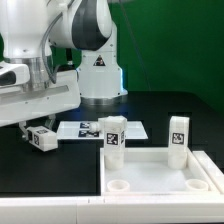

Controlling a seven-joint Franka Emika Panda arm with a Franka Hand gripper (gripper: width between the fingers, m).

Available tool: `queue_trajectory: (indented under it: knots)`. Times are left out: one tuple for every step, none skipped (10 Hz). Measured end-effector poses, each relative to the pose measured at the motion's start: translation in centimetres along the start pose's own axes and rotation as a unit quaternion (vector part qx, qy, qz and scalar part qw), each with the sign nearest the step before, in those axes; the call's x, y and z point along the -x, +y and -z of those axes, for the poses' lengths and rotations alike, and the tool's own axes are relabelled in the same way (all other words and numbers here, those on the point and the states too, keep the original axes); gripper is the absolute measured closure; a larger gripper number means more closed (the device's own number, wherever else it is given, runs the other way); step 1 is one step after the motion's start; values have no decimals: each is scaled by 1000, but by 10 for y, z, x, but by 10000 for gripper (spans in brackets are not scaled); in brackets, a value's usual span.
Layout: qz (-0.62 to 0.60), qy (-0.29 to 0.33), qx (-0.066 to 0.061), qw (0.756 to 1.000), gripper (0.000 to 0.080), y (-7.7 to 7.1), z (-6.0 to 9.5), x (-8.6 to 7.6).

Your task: Assemble square table

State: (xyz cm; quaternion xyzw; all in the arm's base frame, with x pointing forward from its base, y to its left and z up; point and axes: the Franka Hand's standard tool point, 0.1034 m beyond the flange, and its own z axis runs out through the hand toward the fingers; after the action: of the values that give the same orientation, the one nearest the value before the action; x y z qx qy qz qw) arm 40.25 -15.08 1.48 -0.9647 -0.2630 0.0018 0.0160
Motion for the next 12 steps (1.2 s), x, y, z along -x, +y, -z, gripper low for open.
queue_trajectory:
  knots:
    - [-31,0,0,1000,515,0,0,0]
    - [-52,0,-1,999,515,0,-1,1]
    - [-142,11,13,990,515,1,-3,2]
    - [-221,18,21,975,514,-1,-7,8]
    - [-278,19,17,960,514,2,-9,16]
    - [-302,21,16,953,514,5,-9,21]
    - [-307,21,15,951,514,3,-9,19]
    - [-306,20,15,952,429,3,-9,19]
    - [-306,19,14,952,245,3,-9,19]
    - [-308,10,-2,951,245,0,-7,16]
    - [-305,7,-14,952,171,3,-1,7]
    - [-288,-15,-37,957,171,6,6,-4]
